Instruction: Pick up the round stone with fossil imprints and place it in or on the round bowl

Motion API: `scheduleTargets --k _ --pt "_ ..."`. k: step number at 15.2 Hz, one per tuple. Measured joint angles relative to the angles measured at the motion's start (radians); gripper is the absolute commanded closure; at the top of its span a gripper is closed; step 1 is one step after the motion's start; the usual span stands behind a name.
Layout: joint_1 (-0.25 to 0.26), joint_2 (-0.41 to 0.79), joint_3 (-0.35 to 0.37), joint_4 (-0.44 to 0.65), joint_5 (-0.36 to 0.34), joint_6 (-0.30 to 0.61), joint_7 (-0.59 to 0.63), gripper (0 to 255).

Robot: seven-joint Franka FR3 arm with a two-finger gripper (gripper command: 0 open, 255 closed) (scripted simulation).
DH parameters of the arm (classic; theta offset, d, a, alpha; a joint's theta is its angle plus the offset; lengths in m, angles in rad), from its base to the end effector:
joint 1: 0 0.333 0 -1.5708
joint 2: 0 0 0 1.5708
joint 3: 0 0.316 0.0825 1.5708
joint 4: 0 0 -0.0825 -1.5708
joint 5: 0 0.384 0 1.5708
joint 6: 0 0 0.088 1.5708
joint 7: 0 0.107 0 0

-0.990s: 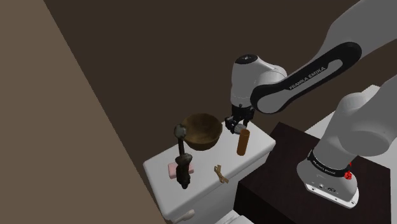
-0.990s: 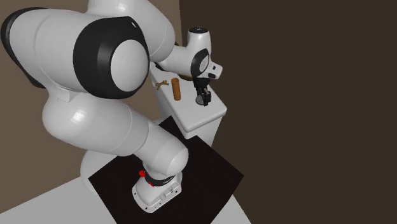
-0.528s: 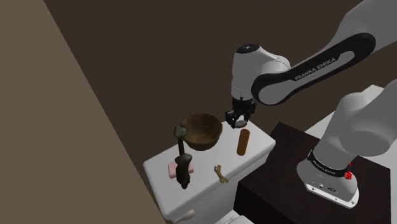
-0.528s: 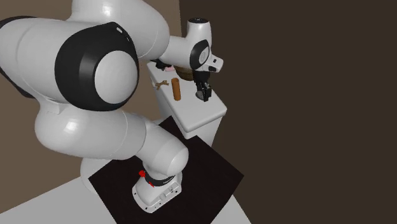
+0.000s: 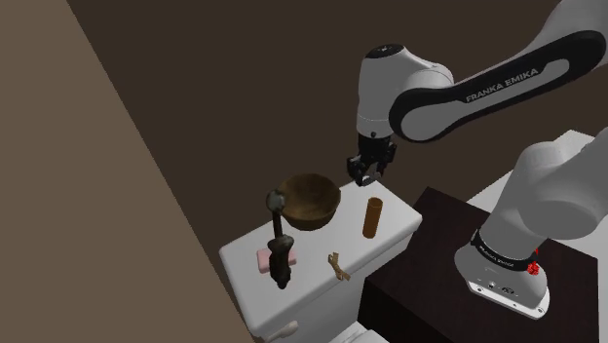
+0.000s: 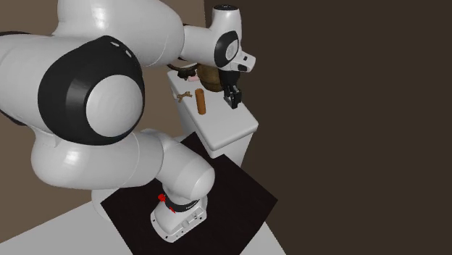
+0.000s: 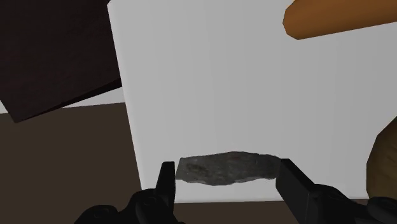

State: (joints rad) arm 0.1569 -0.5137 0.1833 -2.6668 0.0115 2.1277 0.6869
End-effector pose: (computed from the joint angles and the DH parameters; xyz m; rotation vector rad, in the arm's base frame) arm 0.3481 0.1205 0.3943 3.0016 -0.5736 0.0156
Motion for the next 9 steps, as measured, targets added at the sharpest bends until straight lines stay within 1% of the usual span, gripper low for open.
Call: scheduleTargets --k 9 --pt "0.002 -0.053 -0.01 0.087 0.002 -0.139 -0.01 255"
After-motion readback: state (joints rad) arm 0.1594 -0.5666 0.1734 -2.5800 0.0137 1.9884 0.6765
